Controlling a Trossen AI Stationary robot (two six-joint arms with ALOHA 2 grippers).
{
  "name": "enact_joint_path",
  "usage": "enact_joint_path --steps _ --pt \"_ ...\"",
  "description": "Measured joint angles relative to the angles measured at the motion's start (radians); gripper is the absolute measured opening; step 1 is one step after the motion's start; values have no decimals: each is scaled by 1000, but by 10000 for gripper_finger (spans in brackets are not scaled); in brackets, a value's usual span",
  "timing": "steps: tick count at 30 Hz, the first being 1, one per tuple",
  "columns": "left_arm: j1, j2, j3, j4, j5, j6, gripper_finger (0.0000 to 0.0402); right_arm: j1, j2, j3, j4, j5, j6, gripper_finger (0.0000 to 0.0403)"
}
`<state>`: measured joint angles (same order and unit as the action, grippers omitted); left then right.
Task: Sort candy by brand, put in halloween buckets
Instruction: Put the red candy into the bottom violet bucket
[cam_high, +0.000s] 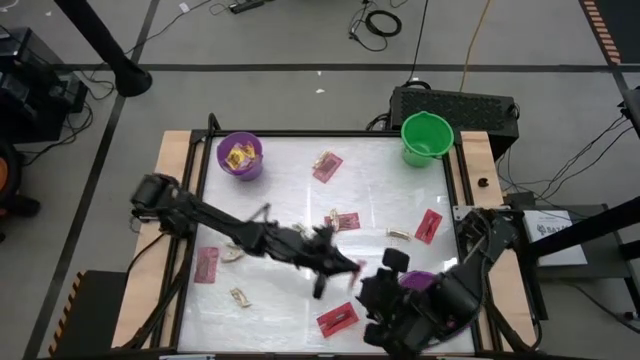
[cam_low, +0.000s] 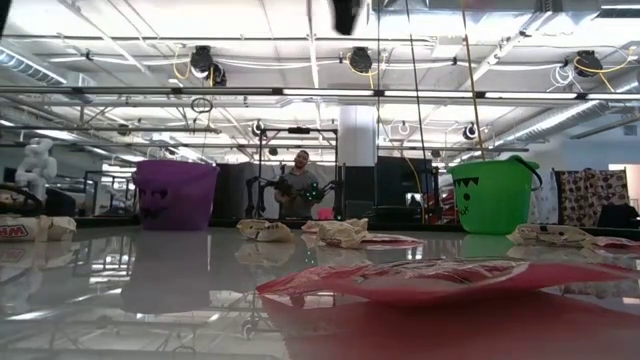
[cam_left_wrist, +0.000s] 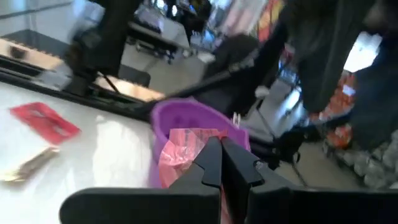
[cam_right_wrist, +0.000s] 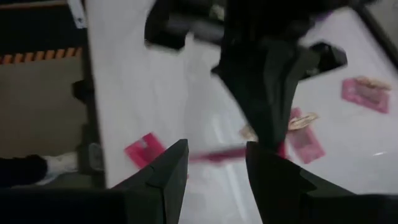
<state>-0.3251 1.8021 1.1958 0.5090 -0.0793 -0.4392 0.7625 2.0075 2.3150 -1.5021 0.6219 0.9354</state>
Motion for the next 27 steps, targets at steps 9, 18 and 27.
enact_joint_path --steps 9,18,27 --pt "-64 289 378 -44 42 38 1 155 0 0 4 1 171 155" --pt "-83 477 667 -63 49 134 8 244 0 0 26 9 296 155" --pt "-27 627 835 -196 60 235 10 244 0 0 27 139 337 155"
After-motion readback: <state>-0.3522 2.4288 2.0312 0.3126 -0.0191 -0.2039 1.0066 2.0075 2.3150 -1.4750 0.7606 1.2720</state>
